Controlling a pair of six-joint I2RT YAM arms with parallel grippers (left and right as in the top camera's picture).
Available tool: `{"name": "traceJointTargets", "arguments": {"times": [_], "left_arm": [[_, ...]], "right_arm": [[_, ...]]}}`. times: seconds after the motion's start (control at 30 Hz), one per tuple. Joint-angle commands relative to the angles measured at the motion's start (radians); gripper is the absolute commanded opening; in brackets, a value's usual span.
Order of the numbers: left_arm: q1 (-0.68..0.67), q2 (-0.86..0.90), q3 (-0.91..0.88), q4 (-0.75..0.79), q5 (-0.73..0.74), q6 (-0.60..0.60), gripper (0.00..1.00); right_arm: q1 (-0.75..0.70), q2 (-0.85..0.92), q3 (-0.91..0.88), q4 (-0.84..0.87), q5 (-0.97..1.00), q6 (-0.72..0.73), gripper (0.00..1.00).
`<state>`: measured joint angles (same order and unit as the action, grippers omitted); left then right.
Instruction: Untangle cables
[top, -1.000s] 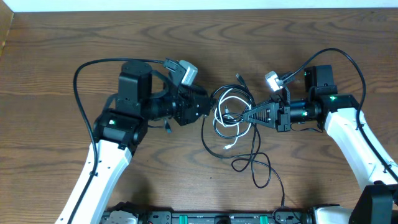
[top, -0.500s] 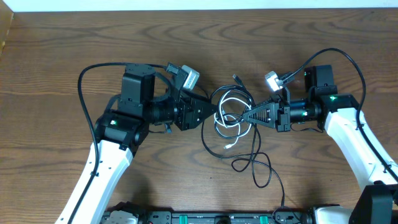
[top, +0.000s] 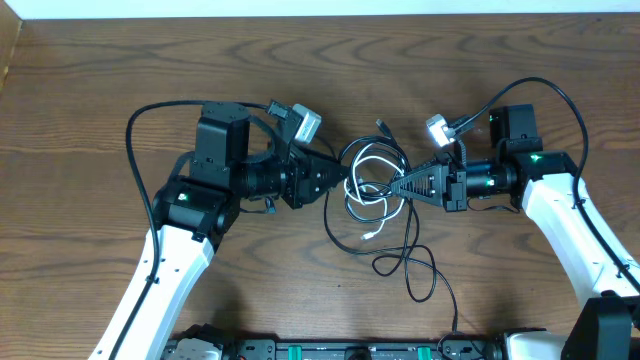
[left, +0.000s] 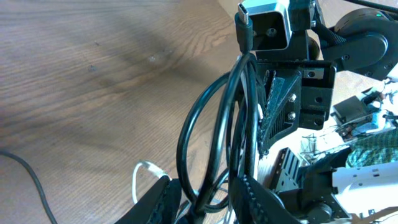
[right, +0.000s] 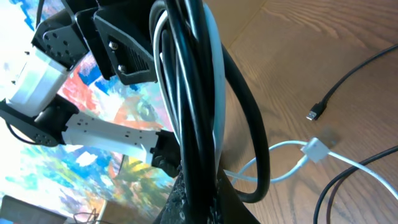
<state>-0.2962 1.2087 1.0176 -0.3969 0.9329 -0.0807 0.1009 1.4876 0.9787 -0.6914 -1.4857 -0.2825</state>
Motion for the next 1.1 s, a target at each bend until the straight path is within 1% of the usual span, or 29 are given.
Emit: {"name": "traceJointTargets", "arguments": {"times": [0.0, 0.27, 0.3, 0.4, 0.47, 0.5, 0.57, 0.6, 0.63, 0.67, 0.77, 0.93, 0.97, 1.07], "left_arm": [[-0.005, 0.021, 0.021, 0.022, -0.013, 0.0, 0.33], [-0.065, 0.089, 0.021, 0.135, -0.01, -0.004, 0.33], [-0.071, 0.095, 0.021, 0.149, -0.01, -0.004, 0.34], [-0.074, 0.105, 0.021, 0.156, -0.01, -0.003, 0.51], [-0.075, 0.112, 0.021, 0.153, -0.01, -0.003, 0.51], [-0.075, 0.118, 0.021, 0.152, -0.01, -0.003, 0.5], [-0.076, 0.129, 0.021, 0.153, -0.01, -0.003, 0.41], [-0.076, 0.134, 0.021, 0.154, -0.011, -0.003, 0.31], [-0.076, 0.14, 0.021, 0.158, -0.011, -0.002, 0.15], [-0.076, 0.146, 0.021, 0.163, -0.022, -0.003, 0.08], [-0.071, 0.151, 0.021, 0.174, -0.074, -0.003, 0.08], [-0.017, 0.124, 0.021, 0.221, -0.082, -0.011, 0.08], [0.005, 0.109, 0.021, 0.22, -0.081, -0.012, 0.08], [0.048, 0.084, 0.021, 0.218, -0.081, -0.053, 0.08]], "right_arm": [[-0.002, -0.002, 0.006, -0.001, -0.036, 0.024, 0.01], [-0.002, -0.002, 0.006, -0.002, -0.037, 0.037, 0.01], [-0.002, -0.002, 0.006, -0.002, -0.037, 0.044, 0.01], [-0.002, -0.002, 0.006, -0.002, -0.043, 0.043, 0.01], [-0.002, -0.002, 0.006, -0.002, -0.043, 0.043, 0.01], [-0.002, -0.002, 0.006, -0.001, -0.043, 0.043, 0.01], [-0.002, -0.002, 0.006, -0.001, -0.043, 0.043, 0.01], [-0.002, -0.002, 0.006, -0.001, -0.044, 0.043, 0.01], [-0.002, -0.002, 0.006, -0.001, -0.043, 0.043, 0.01], [-0.001, -0.002, 0.006, -0.002, -0.043, 0.043, 0.01], [-0.001, -0.002, 0.006, -0.002, -0.04, 0.043, 0.02], [-0.001, -0.002, 0.006, -0.016, 0.093, 0.043, 0.05], [-0.001, -0.002, 0.006, -0.027, 0.128, 0.043, 0.09], [-0.001, -0.002, 0.006, -0.035, 0.196, 0.043, 0.25]]}}
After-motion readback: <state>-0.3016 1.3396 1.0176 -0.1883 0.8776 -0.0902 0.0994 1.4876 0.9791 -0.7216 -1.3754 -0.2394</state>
